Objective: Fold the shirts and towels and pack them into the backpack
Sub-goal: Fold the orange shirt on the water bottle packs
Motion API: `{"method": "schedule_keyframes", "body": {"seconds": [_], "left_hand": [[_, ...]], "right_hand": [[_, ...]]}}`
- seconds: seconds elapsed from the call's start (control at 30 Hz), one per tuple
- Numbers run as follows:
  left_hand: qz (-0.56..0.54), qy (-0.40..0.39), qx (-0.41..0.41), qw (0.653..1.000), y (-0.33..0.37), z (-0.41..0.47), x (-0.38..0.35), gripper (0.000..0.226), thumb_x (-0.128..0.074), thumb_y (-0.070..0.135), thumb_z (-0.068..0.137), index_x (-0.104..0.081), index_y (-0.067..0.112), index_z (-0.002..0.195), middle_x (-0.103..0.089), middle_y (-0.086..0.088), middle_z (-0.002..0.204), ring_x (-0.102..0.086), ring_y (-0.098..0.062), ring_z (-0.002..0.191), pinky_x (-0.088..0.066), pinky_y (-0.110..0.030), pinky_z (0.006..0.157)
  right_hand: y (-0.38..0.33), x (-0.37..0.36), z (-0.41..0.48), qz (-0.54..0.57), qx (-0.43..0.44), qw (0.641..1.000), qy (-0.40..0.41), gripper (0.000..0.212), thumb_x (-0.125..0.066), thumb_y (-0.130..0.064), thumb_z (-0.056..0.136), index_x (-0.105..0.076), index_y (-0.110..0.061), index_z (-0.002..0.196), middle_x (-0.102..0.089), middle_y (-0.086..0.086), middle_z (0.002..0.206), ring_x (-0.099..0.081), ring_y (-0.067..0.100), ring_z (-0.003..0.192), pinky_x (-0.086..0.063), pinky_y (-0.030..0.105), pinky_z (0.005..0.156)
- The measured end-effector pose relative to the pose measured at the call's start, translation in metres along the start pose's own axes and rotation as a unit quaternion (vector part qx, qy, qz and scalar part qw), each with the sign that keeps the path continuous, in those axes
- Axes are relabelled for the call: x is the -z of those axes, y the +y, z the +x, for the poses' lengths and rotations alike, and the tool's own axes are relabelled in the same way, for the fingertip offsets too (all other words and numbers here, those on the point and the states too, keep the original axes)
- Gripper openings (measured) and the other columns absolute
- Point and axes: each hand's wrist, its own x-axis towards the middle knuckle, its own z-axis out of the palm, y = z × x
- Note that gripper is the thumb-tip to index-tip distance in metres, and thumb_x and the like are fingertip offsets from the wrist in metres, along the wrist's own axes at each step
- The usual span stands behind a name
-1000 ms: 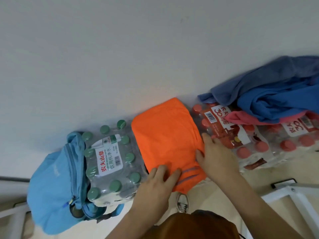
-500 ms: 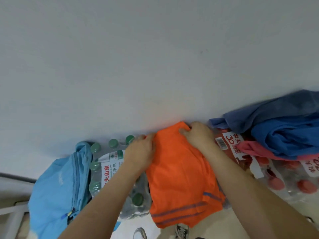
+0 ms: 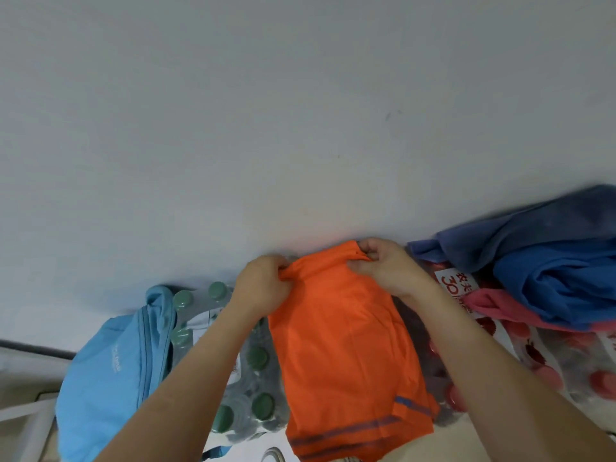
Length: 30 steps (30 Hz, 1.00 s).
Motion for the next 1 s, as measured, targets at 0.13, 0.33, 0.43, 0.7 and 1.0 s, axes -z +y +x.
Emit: {"method": "schedule_keyframes", "body": {"seconds": [0.13,0.33,0.43,0.7,1.0], "left_hand": [[-0.19,-0.078,-0.083,0.975,0.015,-0.007,0.011,0.048,-0.073,0.027,0.066,-0.056,0.03,0.111,-0.061,0.019,0.109,-0.058,-0.002,0.101,-0.042,-0.008,0.081],[-0.14,-0.035,-0.222,0.964,0.057,-0.005,0.023,0.025,-0.056,0.04,0.09,-0.063,0.016,0.086,-0.061,0.006,0.07,-0.055,-0.007,0.063,-0.042,-0.03,0.061],[-0.005,0.061,-0.353,0.934,0.073,-0.022,0.047,0.032,-0.039,0.045,0.092,-0.06,0.02,0.095,-0.065,0.003,0.074,-0.06,-0.017,0.068,-0.042,-0.031,0.06],[0.101,0.138,-0.465,0.868,0.125,-0.071,0.113,0.038,-0.027,0.045,0.096,-0.051,0.018,0.104,-0.049,0.001,0.052,-0.053,-0.03,0.051,-0.032,-0.03,0.048],[-0.412,0.09,-0.109,0.9,0.073,-0.092,0.093,0.029,-0.047,0.021,0.098,-0.041,0.044,0.115,-0.058,-0.008,0.08,-0.052,-0.017,0.061,-0.044,-0.034,0.06]], "right_hand": [[-0.017,0.008,-0.01,0.038,0.037,0.996,-0.068,0.023,-0.068,0.005,0.081,-0.063,-0.002,0.102,-0.071,0.004,0.087,-0.066,0.006,0.075,-0.054,0.02,0.072],[-0.028,0.017,-0.027,0.061,0.071,0.995,-0.046,0.021,-0.073,-0.005,0.081,-0.064,-0.012,0.099,-0.072,0.011,0.092,-0.066,0.019,0.086,-0.051,0.04,0.086],[-0.025,0.033,-0.051,-0.012,0.052,0.99,-0.13,0.045,-0.081,-0.015,0.071,-0.061,-0.026,0.11,-0.071,-0.004,0.105,-0.066,0.009,0.099,-0.053,0.026,0.087],[-0.006,0.068,-0.135,-0.064,-0.031,0.989,-0.133,0.046,-0.077,-0.022,0.076,-0.06,-0.018,0.119,-0.071,-0.003,0.112,-0.067,0.014,0.102,-0.054,0.034,0.09],[-0.127,0.125,-0.136,-0.379,0.023,0.924,0.043,0.022,-0.074,-0.032,0.08,-0.066,-0.027,0.1,-0.066,-0.012,0.098,-0.063,0.011,0.089,-0.05,0.029,0.078]]}}
